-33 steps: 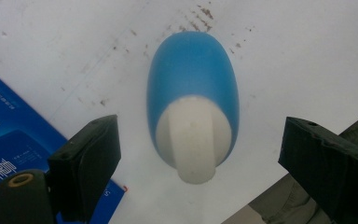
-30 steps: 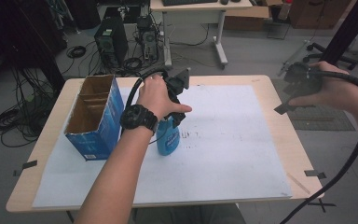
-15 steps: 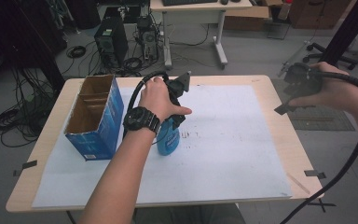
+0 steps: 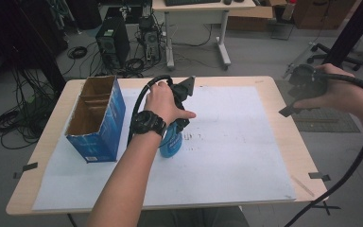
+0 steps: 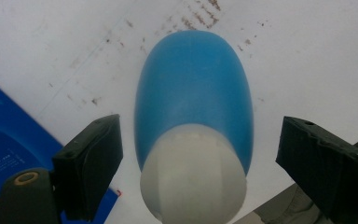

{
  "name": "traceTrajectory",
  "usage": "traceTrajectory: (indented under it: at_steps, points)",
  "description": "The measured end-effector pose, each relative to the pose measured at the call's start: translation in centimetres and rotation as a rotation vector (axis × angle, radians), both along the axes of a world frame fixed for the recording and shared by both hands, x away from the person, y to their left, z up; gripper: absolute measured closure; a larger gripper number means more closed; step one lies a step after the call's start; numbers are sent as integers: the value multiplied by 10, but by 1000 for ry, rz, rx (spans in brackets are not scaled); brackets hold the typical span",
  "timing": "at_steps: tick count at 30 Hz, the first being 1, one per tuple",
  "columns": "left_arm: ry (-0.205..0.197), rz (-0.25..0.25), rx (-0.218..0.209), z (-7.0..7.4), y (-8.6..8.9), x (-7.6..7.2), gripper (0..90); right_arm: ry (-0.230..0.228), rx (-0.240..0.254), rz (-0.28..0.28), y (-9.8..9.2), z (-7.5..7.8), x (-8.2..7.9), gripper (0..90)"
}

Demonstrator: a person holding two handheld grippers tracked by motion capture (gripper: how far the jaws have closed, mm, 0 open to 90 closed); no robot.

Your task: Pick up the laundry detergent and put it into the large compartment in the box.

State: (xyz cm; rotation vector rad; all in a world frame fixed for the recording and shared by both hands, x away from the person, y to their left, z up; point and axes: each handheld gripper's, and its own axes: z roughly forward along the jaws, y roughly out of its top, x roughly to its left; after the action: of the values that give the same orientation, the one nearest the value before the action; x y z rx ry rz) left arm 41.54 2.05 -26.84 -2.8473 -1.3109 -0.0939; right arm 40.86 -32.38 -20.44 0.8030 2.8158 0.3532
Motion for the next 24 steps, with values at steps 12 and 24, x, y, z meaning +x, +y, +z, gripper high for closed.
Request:
traceTrajectory:
  at_steps: [12,24]
  points:
    - [6,6,11,-10,-1,0,150,0,3,2,0,-1,0,163]
    - [2,21,26,-17,0,0,178,0,3,0,-1,-2,-1,163]
